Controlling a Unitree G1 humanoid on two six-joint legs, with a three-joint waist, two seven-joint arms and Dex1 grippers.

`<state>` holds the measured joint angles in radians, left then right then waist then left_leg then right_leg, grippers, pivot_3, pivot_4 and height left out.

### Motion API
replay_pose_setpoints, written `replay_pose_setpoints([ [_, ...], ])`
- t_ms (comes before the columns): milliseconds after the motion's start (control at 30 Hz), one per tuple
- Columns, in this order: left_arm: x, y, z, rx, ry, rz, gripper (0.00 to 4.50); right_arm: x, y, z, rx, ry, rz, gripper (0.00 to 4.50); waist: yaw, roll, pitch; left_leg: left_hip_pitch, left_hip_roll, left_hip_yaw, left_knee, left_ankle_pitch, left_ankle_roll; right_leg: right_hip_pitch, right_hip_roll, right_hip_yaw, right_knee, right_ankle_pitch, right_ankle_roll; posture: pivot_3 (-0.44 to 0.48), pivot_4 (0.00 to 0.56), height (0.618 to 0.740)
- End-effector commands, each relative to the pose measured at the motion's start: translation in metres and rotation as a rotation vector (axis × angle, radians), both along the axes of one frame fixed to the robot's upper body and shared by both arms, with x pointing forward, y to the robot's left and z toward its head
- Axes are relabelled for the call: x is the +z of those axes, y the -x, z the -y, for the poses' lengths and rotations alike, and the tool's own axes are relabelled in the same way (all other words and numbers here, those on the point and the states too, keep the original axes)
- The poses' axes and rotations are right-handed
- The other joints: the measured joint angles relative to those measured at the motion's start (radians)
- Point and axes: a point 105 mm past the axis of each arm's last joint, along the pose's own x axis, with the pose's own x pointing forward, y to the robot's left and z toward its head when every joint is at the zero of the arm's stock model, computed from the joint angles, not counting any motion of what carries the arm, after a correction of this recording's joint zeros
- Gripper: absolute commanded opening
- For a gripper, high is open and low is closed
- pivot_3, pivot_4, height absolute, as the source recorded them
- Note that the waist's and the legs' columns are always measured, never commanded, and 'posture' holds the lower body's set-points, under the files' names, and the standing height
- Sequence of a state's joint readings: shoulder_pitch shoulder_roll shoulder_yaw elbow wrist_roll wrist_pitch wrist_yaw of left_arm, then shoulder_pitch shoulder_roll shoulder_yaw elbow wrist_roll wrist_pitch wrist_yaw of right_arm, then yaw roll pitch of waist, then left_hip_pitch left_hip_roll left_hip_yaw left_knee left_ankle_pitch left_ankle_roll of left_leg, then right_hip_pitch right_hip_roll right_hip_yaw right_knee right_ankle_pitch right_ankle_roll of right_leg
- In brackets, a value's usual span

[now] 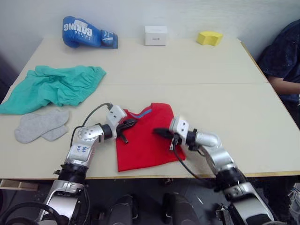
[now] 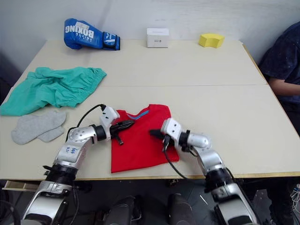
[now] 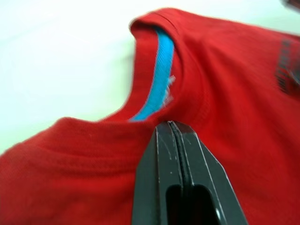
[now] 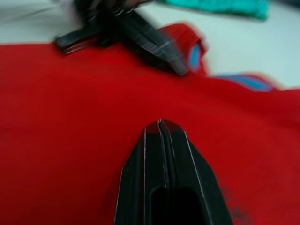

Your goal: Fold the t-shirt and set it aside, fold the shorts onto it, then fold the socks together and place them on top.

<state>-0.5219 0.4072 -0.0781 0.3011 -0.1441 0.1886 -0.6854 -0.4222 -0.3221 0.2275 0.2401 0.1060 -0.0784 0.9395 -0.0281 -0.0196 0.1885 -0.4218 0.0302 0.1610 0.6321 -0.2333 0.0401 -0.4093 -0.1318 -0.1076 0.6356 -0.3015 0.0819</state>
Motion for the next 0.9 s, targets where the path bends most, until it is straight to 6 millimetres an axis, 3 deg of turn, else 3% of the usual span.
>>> replay_pose_setpoints([
  [33,0.002,-0.019,-0.017,0.145,-0.009,0.018,0.0,-0.002,0.012,0.007,-0.012,0.047,0.035,0.02,0.001,0.0,0.0,0.0,0.0,0.0,0.0,-0.001,-0.003,0.0,0.0,0.0,0.0,0.0,0.0,0.0,0.15,0.74],
  [167,0.005,-0.037,-0.041,0.346,0.032,0.017,0.0,-0.01,0.026,0.022,-0.054,0.052,-0.011,0.02,0.003,-0.002,-0.001,0.001,0.0,-0.002,0.0,-0.002,-0.004,0.001,0.0,-0.001,0.0,0.0,0.0,0.0,0.15,0.74],
  [300,0.01,-0.036,-0.043,0.348,0.07,0.033,0.0,-0.007,0.032,0.03,-0.065,0.033,-0.019,0.02,0.002,-0.002,-0.001,0.001,0.0,-0.002,0.0,0.0,0.0,0.001,0.0,-0.002,-0.001,0.0,0.0,0.0,0.15,0.74],
  [367,0.029,-0.027,-0.034,0.224,0.106,0.119,0.0,0.008,0.034,0.024,-0.039,-0.027,0.002,0.02,0.002,-0.002,-0.001,0.0,0.0,-0.002,0.0,0.0,0.0,0.001,0.0,-0.002,-0.001,0.0,0.0,0.0,0.15,0.74],
  [467,0.063,0.003,-0.017,-0.057,0.146,0.232,0.0,0.038,0.034,0.005,0.054,-0.031,0.098,0.02,-0.004,-0.003,-0.001,0.0,0.001,-0.001,-0.001,0.0,-0.001,0.0,0.001,-0.002,-0.001,0.0,0.0,0.0,0.15,0.74],
  [533,0.066,0.017,-0.011,-0.163,0.131,0.221,0.0,0.054,0.025,-0.008,0.046,-0.074,0.113,0.02,-0.006,-0.004,-0.001,0.0,0.001,-0.001,-0.001,0.0,-0.004,-0.001,0.001,-0.001,0.0,0.0,0.0,0.0,0.15,0.74],
  [600,0.056,0.029,-0.009,-0.208,0.072,0.189,0.0,0.056,0.011,-0.018,0.018,-0.086,0.119,0.02,-0.003,-0.003,-0.001,0.0,0.001,-0.002,-0.001,0.0,-0.006,-0.001,0.001,-0.001,0.0,0.0,0.0,0.0,0.15,0.74],
  [733,0.032,0.05,-0.009,-0.183,0.067,0.126,0.0,0.033,-0.017,-0.025,-0.032,0.015,0.185,0.02,-0.004,-0.002,-0.002,0.001,0.001,-0.001,-0.002,0.0,-0.004,0.0,0.001,-0.001,-0.001,-0.001,-0.001,0.0,0.15,0.74],
  [900,-0.009,0.074,-0.006,-0.19,-0.062,0.072,0.0,0.028,-0.06,0.001,-0.239,-0.071,0.171,0.02,-0.001,-0.002,-0.001,-0.001,-0.001,-0.001,-0.002,0.001,0.0,0.0,0.0,-0.001,-0.004,0.0,0.0,0.0,0.15,0.74],
])
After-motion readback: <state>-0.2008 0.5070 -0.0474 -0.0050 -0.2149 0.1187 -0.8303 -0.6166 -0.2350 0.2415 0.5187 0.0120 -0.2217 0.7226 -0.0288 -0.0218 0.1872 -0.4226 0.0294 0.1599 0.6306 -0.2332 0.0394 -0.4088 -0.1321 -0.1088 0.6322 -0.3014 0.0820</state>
